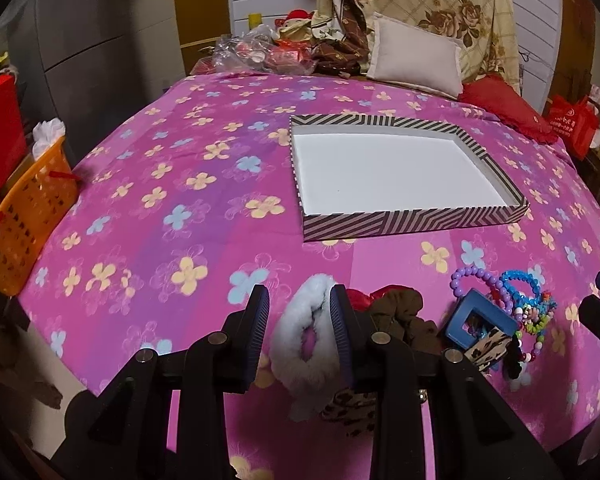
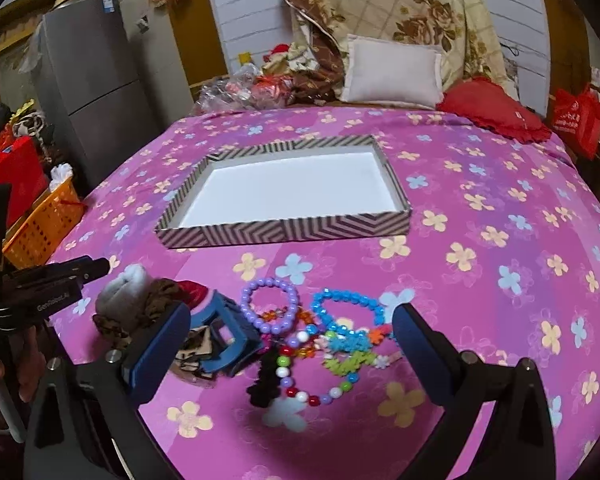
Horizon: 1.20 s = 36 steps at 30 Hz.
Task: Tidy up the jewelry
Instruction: 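Grasp the white fluffy scrunchie from the pile with the left tool, then grasp the blue claw clip from the pile with the right tool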
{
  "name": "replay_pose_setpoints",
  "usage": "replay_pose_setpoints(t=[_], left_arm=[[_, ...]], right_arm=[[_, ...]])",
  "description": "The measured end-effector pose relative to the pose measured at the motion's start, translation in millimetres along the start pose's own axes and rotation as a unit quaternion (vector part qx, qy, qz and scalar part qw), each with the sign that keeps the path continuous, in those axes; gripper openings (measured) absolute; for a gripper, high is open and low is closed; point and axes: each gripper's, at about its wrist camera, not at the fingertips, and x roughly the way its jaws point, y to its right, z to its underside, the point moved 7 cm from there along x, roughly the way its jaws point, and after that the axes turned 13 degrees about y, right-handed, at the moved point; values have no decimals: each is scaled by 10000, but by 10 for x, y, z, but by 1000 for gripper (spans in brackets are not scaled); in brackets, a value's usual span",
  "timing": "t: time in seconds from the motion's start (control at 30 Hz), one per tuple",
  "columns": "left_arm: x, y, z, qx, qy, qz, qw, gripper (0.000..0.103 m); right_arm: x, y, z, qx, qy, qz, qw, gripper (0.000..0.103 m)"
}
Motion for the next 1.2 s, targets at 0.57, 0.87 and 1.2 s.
replay_pose_setpoints(t=[0.57,0.87,1.2], left_arm=[[-93,-150,73,-57,52,-1,10000,33],[-104,-381,229,-264,-176,151,9994,33],[17,-458,284,-659,-469,538,9953,33]], right_arm=[[4,-243,142,-220,-246,-194,9993,103],[23,-286,214,-193,-371,-322,9986,95],[80,-550,234,-589,-423,-534,9959,94]])
